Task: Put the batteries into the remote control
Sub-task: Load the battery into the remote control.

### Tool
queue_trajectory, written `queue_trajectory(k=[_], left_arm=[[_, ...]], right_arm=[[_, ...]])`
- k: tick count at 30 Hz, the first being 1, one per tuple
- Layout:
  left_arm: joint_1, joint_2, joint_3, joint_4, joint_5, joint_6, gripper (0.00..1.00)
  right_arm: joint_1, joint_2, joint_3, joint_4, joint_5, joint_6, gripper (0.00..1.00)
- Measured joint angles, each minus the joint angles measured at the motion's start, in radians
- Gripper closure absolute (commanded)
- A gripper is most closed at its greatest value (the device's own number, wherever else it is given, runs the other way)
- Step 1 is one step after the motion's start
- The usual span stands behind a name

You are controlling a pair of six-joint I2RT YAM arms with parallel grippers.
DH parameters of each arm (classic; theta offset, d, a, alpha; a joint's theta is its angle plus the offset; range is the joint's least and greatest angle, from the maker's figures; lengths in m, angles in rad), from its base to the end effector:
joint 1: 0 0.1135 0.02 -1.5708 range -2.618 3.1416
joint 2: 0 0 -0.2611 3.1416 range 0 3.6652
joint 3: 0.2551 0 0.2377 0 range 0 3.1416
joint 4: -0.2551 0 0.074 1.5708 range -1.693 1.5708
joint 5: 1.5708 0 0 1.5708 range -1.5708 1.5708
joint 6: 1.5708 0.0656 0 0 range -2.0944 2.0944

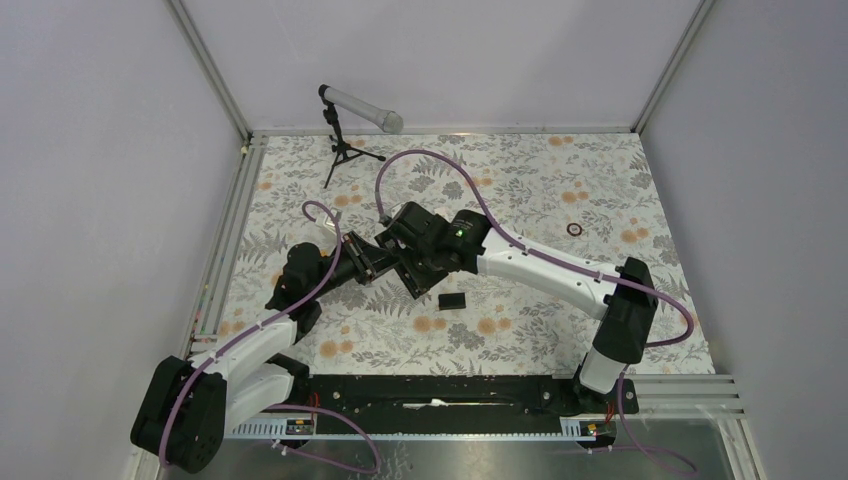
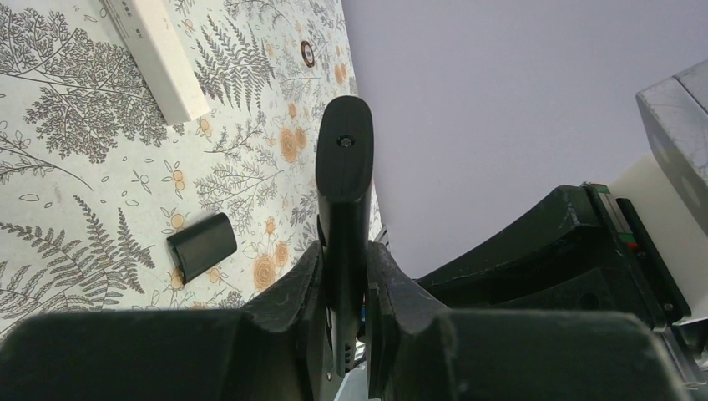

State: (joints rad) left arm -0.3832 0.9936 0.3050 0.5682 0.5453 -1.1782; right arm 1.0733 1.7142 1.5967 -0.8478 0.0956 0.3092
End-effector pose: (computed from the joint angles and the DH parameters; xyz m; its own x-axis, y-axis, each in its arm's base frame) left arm 0.1935 -0.1147 0.2168 -0.7792 -0.5376 -0.3223 0.2021 0.2712 -0.9411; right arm 0.1831 0.3240 0.2900 -0.6321 -0.5292 -0.5661 -0.6892 0.7179 0.0984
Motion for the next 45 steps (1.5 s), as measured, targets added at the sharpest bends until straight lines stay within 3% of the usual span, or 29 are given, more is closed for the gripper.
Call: queue_trajectory(k=[24,28,37,45], left_arm=[[0.0,0.0,0.0,0.001,0.001,-0.001,1.0],[0.002,0.0,0.0,0.001,0.002,-0.001,1.0],[0.005,-0.006,0.0,0.0,0.008,-0.001,1.0],[0.011,-0.012,0.0,-0.001,0.013,0.0,1.0]], right_arm=[[0.0,0.019,0.031,-0.017,-0.01,0.009,0.68],[0.0,0.018,0.04,-0.016,-0.008,0.014,0.73],[0.0,0.019,0.04,-0.017,0.011,0.016,0.72],[0.0,0.019,0.04,-0.016,0.015,-0.002,0.89]])
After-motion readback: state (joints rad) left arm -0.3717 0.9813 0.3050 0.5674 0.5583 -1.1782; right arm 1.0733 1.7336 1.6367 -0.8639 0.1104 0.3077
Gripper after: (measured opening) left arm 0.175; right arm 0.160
